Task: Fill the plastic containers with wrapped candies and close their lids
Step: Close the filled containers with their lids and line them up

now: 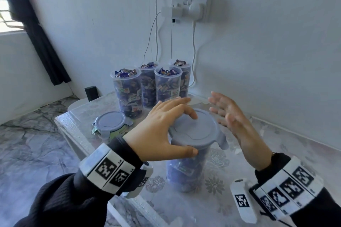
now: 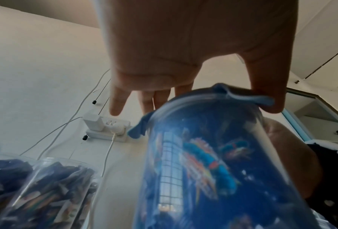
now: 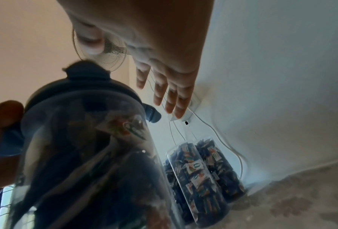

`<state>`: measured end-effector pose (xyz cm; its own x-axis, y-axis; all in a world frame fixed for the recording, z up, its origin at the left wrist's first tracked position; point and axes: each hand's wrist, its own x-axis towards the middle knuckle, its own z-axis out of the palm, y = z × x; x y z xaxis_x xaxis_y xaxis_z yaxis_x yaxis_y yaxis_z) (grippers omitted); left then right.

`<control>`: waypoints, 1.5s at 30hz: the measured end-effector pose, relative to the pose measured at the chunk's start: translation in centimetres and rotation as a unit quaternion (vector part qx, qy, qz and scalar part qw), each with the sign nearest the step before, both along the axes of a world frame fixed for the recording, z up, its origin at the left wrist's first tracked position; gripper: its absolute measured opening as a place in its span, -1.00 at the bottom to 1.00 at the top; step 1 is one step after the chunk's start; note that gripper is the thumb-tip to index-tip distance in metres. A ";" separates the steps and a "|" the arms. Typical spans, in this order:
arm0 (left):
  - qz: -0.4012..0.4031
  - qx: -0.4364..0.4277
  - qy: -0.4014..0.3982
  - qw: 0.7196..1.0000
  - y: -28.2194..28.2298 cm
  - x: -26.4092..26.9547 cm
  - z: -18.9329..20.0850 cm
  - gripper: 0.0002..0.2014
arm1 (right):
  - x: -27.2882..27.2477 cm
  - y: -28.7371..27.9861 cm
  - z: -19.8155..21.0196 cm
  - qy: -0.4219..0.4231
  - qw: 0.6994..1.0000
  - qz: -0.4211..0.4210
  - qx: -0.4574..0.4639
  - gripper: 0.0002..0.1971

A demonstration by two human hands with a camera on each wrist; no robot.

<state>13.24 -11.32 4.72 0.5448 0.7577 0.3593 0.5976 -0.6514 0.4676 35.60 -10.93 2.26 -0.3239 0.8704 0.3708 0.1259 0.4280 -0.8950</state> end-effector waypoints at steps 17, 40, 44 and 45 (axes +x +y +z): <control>0.087 -0.139 -0.343 0.925 -3.3 0.8 -7.6 -0.05 | -0.7 -0.9 1.6 -0.274 0.956 -0.028 0.103 -0.41; 0.086 -0.193 -0.372 0.904 -2.1 0.7 -9.1 -0.18 | -4.6 3.7 9.1 -0.591 0.785 0.180 0.038 -0.26; 0.079 -0.203 -0.381 0.898 -2.1 0.8 -8.8 -0.19 | -4.5 3.5 8.4 -0.600 0.780 0.149 0.098 -0.21; 0.076 -0.207 -0.383 0.897 -2.1 0.8 -8.8 -0.20 | -4.7 3.4 8.0 -0.590 0.784 0.153 0.118 -0.14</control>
